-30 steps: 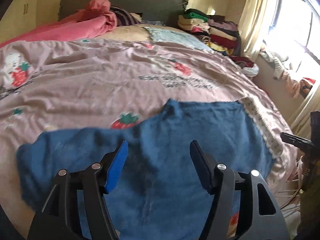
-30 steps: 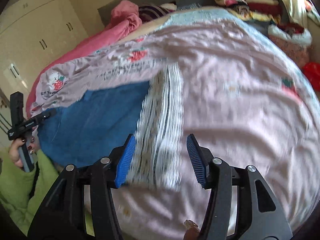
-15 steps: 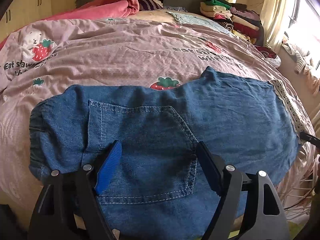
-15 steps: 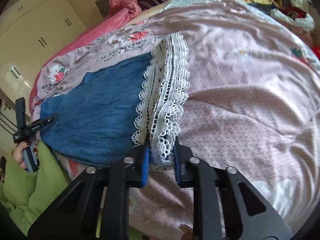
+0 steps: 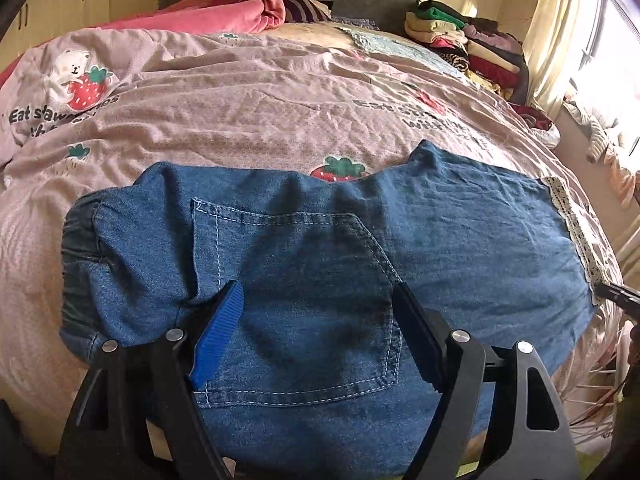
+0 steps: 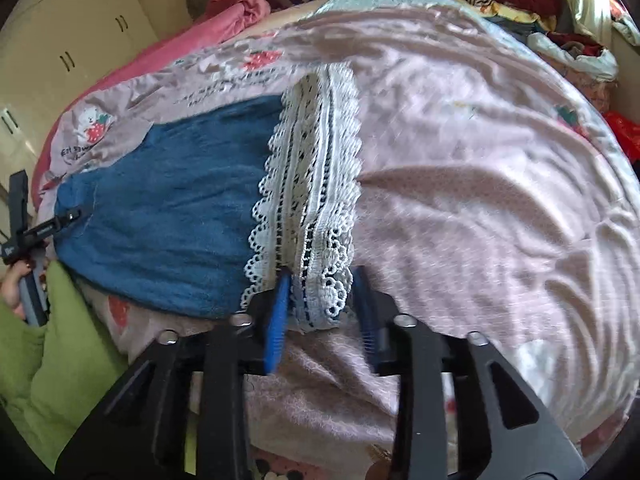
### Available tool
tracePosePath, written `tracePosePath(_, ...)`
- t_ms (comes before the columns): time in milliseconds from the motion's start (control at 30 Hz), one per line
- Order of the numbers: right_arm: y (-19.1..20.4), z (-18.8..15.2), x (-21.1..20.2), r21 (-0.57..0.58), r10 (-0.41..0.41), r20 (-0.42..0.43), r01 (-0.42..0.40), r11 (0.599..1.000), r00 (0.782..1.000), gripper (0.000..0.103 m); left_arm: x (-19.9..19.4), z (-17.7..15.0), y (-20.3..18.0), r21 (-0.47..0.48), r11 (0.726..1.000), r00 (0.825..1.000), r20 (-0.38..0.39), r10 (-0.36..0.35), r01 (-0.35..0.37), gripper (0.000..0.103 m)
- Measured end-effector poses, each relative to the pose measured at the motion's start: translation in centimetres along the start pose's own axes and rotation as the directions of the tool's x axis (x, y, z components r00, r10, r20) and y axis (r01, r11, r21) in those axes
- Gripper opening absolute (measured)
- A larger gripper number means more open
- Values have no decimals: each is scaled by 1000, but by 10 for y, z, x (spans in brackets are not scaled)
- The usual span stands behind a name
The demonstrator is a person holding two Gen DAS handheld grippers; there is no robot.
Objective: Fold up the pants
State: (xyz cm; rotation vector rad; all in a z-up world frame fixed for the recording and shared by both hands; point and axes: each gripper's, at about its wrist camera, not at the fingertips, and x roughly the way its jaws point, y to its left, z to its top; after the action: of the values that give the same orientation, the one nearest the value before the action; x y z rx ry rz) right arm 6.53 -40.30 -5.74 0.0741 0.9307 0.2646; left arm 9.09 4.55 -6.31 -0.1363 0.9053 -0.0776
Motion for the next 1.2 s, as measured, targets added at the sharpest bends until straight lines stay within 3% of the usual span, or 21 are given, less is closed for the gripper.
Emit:
tracePosePath(133, 8, 7, -25, -35, -33, 89, 36, 999, 995, 42, -20, 2, -2, -1, 1000, 999, 37, -2, 2, 76)
tracePosePath(267, 38, 17, -26, -123, 7, 139, 10, 992, 990, 48, -35, 8, -9, 4, 1000, 997, 76, -14, 14, 76)
tracePosePath(400, 77, 26, -4, -217, 86, 115, -59, 974, 990, 49, -33, 16, -32, 65, 996, 996, 64, -62, 58, 76)
tracePosePath(533, 113, 41, 34, -285, 121, 58, -99, 953, 991, 50, -9, 28, -56, 116, 987, 994, 1, -114, 113, 76)
tracePosePath(633, 130, 47, 57, -321, 113, 21, -100, 942, 993, 53, 19, 35, -64, 140, 986, 996, -45, -83, 88, 76)
tracePosePath(733, 134, 49, 80, -318, 57, -22, -61, 946, 998, 54, 38, 37, -58, 131, 991, 996, -80, -27, 37, 76)
tracePosePath(867, 116, 48, 87, -258, -2, -23, -4, 966, 1000, 58, 40, 35, -38, 72, 994, 996, -56, -76, 79, 76)
tracePosePath(967, 100, 45, 88, -189, 36, -20, -39, 981, 999, 58, 41, 29, -34, 68, 993, 995, -38, -92, 94, 76)
tracePosePath(1200, 105, 48, 89, -180, 39, -12, -41, 983, 999, 64, 39, 26, -36, 86, 992, 996, -15, -87, 88, 78)
